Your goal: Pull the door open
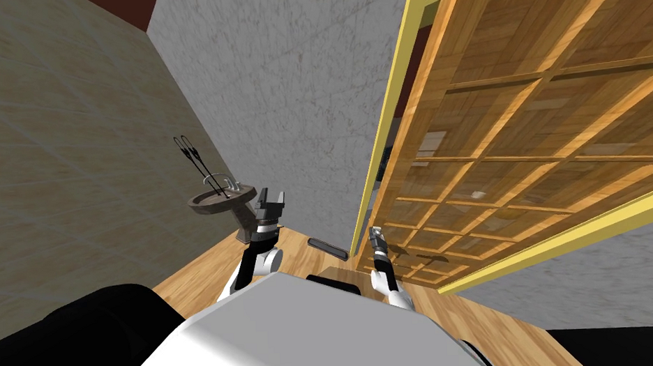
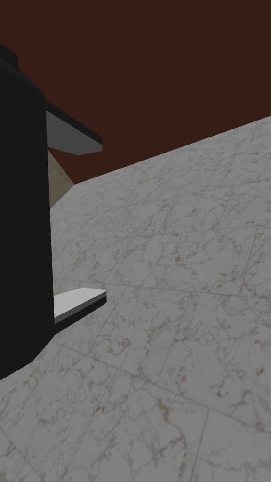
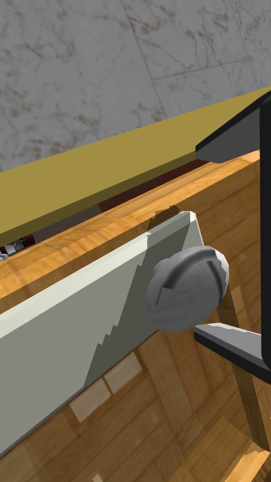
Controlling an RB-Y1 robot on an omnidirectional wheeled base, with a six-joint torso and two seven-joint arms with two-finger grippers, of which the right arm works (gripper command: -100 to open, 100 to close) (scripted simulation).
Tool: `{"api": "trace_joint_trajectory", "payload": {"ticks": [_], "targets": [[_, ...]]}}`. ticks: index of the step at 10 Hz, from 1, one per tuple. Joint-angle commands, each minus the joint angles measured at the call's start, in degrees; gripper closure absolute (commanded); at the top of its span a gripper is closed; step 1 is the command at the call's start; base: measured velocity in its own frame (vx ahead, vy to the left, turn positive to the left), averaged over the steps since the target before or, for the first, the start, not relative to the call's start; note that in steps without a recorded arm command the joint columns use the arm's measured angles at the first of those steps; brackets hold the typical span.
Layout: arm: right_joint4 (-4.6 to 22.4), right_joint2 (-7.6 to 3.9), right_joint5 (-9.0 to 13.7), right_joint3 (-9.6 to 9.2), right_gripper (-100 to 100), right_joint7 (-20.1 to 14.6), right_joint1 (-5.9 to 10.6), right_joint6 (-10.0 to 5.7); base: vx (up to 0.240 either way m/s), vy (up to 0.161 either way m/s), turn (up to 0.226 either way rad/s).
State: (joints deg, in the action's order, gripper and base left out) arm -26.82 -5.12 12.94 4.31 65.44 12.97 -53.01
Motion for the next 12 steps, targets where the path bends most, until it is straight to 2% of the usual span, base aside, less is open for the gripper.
{"api": "trace_joint_trajectory", "payload": {"ticks": [1, 2, 7, 9, 12], "targets": [[-2.13, 1.88, -0.66, -1.41, 100, -0.21, -1.99, 1.54, 0.01, 0.0, 0.019], [0.43, -0.14, 0.36, -0.08, 100, -1.88, -0.33, -0.88, -0.021, -0.039, 0.042], [0.16, -0.65, 1.33, -0.25, 100, -6.78, -0.75, -0.84, -0.034, -0.031, 0.072], [0.16, -0.65, 1.33, -0.25, 100, -6.78, -0.75, -0.84, -0.016, -0.005, 0.021], [-0.08, -1.09, 2.18, -0.41, 100, -11.17, -1.11, -0.81, -0.034, -0.016, 0.097]]}}
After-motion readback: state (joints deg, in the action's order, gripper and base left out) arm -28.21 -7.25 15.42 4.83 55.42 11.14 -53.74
